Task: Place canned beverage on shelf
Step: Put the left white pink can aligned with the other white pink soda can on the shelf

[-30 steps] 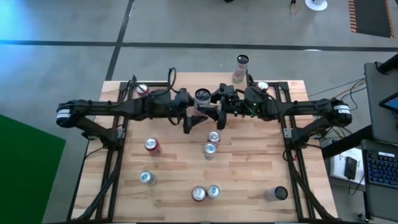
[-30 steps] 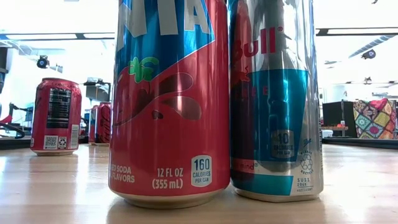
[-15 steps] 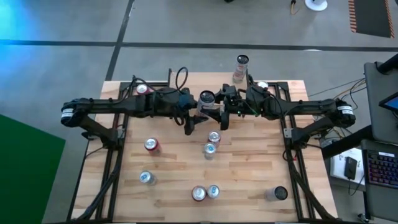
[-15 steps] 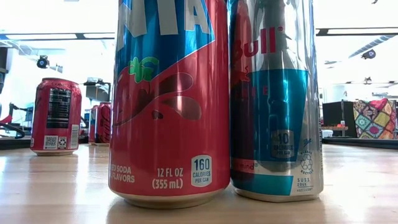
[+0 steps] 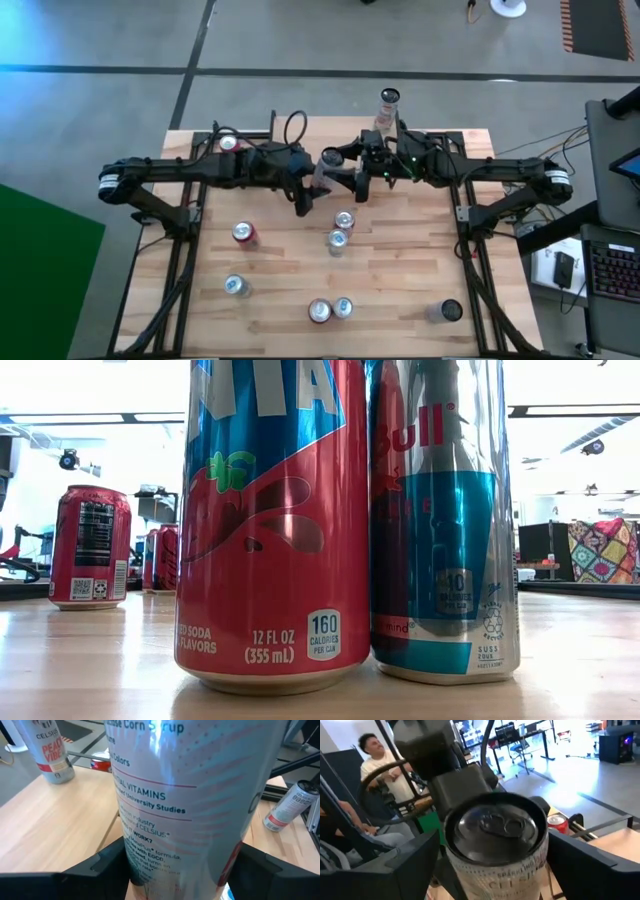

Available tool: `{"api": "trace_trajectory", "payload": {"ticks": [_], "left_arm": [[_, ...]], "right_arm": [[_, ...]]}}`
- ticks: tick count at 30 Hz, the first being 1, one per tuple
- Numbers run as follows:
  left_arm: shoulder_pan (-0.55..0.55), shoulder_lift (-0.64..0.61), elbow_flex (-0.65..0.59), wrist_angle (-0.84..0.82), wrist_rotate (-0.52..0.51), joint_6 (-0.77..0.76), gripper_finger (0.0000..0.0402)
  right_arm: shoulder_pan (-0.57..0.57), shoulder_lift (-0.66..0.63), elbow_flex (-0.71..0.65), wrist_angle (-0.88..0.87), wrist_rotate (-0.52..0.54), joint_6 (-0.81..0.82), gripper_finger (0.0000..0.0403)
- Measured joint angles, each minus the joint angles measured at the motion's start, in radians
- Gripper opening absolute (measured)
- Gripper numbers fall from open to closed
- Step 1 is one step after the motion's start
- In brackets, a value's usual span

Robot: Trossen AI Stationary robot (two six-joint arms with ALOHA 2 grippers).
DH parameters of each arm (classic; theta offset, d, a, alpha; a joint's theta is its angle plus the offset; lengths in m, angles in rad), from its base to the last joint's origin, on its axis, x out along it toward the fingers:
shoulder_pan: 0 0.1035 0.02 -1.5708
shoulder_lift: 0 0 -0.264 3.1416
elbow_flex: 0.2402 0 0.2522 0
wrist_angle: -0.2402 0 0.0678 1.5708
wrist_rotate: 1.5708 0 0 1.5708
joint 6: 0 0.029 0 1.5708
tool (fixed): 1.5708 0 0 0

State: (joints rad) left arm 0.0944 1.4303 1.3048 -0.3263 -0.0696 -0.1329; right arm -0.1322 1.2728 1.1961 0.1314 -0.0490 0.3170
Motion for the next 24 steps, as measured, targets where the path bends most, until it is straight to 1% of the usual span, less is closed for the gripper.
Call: {"api": "trace_trajectory", "payload": {"ticks": [3, 7, 10, 13, 14, 18, 21, 24], "left_arm": [[0.0, 0.0, 0.001, 0.002, 0.001, 0.0, 0.0246], [0.0, 0.0, -0.001, 0.006, 0.007, -0.013, 0.0248], [0.0, 0.0, -0.003, 0.007, 0.009, -0.022, 0.0267], [0.001, -0.005, -0.003, 0.012, -0.006, -0.034, 0.0299], [0.001, -0.01, -0.003, 0.012, -0.009, -0.037, 0.031], [0.001, -0.033, -0.003, 0.006, -0.009, -0.061, 0.0345], [0.0, -0.053, -0.003, -0.04, -0.042, -0.088, 0.0356], [0.001, -0.066, -0.008, -0.07, -0.08, -0.097, 0.0353]], "right_arm": [[0.0, 0.0, 0.0, -0.002, 0.019, 0.001, 0.0306], [-0.004, 0.0, 0.0, -0.003, 0.031, 0.003, 0.0269], [-0.01, 0.0, 0.005, -0.035, 0.032, 0.005, 0.0242], [-0.012, -0.004, 0.017, -0.128, 0.056, -0.001, 0.0238], [-0.012, -0.008, 0.023, -0.174, 0.08, -0.014, 0.0238], [-0.019, -0.042, 0.054, -0.357, 0.232, -0.075, 0.0241], [-0.055, -0.089, 0.069, -0.408, 0.289, -0.124, 0.0242], [-0.124, -0.127, 0.046, -0.416, 0.286, -0.16, 0.0241]]}}
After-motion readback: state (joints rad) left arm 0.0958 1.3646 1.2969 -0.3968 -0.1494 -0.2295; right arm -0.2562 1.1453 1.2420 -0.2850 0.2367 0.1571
